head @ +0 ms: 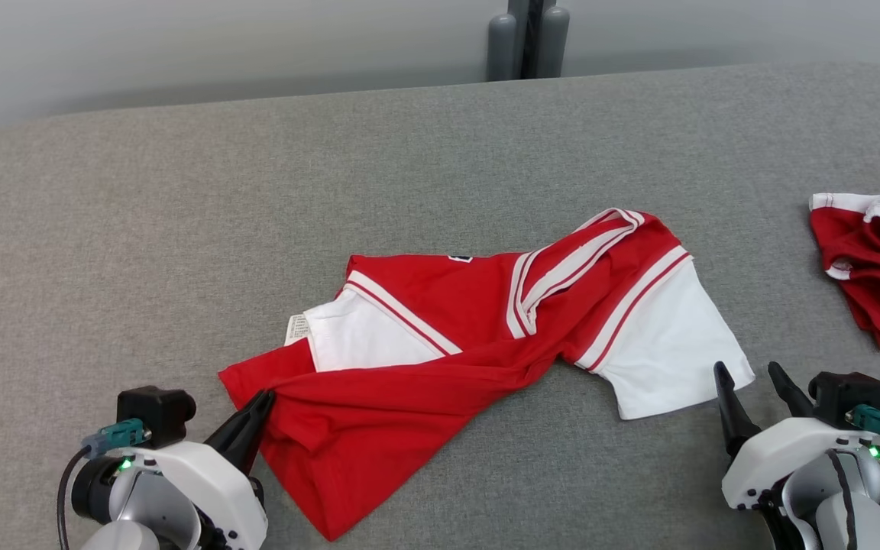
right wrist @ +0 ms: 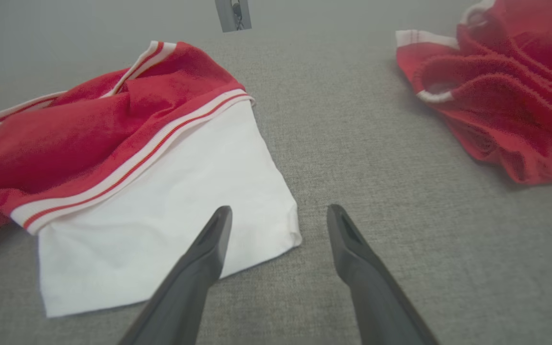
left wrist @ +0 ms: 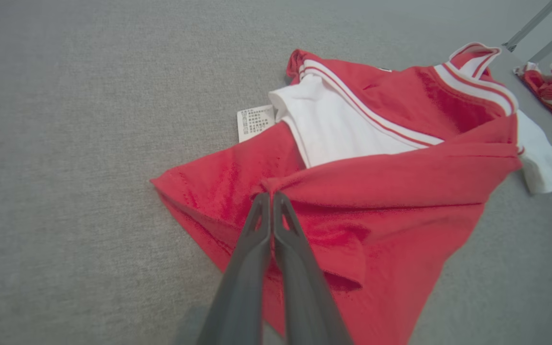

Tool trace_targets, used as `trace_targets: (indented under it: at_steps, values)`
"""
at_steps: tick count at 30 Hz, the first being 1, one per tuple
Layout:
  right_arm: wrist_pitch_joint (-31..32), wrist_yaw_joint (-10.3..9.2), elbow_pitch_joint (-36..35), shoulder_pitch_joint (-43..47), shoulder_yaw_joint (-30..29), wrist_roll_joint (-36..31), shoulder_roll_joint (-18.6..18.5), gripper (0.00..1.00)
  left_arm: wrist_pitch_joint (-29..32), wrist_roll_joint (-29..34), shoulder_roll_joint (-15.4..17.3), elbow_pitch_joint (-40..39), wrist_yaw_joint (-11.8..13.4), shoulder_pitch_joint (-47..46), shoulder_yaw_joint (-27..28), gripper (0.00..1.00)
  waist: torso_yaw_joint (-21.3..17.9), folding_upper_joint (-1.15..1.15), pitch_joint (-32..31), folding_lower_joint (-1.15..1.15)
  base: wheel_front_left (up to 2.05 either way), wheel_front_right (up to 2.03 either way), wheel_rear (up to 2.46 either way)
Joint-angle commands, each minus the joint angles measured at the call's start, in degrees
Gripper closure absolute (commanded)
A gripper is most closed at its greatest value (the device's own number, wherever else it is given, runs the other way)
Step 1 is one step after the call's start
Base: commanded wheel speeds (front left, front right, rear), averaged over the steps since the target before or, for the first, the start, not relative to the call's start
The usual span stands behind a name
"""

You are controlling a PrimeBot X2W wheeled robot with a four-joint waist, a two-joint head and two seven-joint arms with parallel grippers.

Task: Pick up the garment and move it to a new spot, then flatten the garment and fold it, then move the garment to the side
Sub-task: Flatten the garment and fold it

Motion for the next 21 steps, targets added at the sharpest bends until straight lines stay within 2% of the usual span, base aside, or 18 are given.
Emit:
trace_targets:
  at_steps: [1, 2, 3, 4, 7, 11, 15, 21]
  values:
    - [-0.6, -0.02, 2.6, -1.7, 0.1, 0.3, -0.3, 0.0, -0.5, 0.6, 0.3, -0.5, -0.2, -1.4, 0.0, 1.0, 0.6, 0.0, 0.4, 0.0, 0.0, 0.0, 0.0]
    - [-0.5, -0.02, 4.8, -2.8, 0.3, 0.2, -0.4, 0.57, -0.7, 0.8, 0.4, -0.7, -0.4, -1.6, -0.2, 1.0, 1.0, 0.0, 0.5, 0.0, 0.0, 0.0, 0.0]
    - [-0.2, -0.02, 6.9, -3.7, 0.4, 0.3, -0.5, 0.94, -0.9, 1.0, 0.4, -1.0, -0.5, -1.8, -0.3, 1.0, 1.3, 0.0, 0.5, 0.0, 0.0, 0.0, 0.0]
    - [-0.4, -0.02, 8.5, -4.6, 0.6, 0.7, -0.6, 1.0, -1.0, 1.1, 0.5, -1.3, -0.5, -2.0, -0.4, 1.0, 1.7, 0.0, 0.6, 0.0, 0.0, 0.0, 0.0]
    - [-1.7, -0.03, 11.6, -6.1, 0.5, 1.7, -0.9, 1.0, -1.6, 1.7, 0.8, -2.6, -0.5, -2.4, -0.4, 1.0, 2.5, 0.0, 0.6, 0.0, 0.0, 0.0, 0.0]
    - [-5.1, -0.02, 10.2, -8.0, -0.1, 3.3, -2.3, 1.0, -2.5, 2.8, 1.9, -6.0, 0.3, -2.3, 0.1, 1.0, 2.6, 0.0, 0.1, 0.0, 0.0, 0.0, 0.0]
    - [-6.7, -0.02, 5.9, -8.9, -0.1, 4.4, -3.1, 1.0, -3.1, 3.9, 3.3, -9.8, 1.5, -2.2, 1.1, 1.0, 2.0, 0.0, -0.6, 0.0, 0.0, 0.0, 0.0]
    - [-3.7, -0.02, -8.3, -10.8, 0.1, 5.5, -4.7, 1.0, -4.1, 5.9, 6.0, -18.7, 4.3, -2.9, 3.9, 1.0, 0.1, 0.0, -2.4, 0.0, 0.0, 0.0, 0.0]
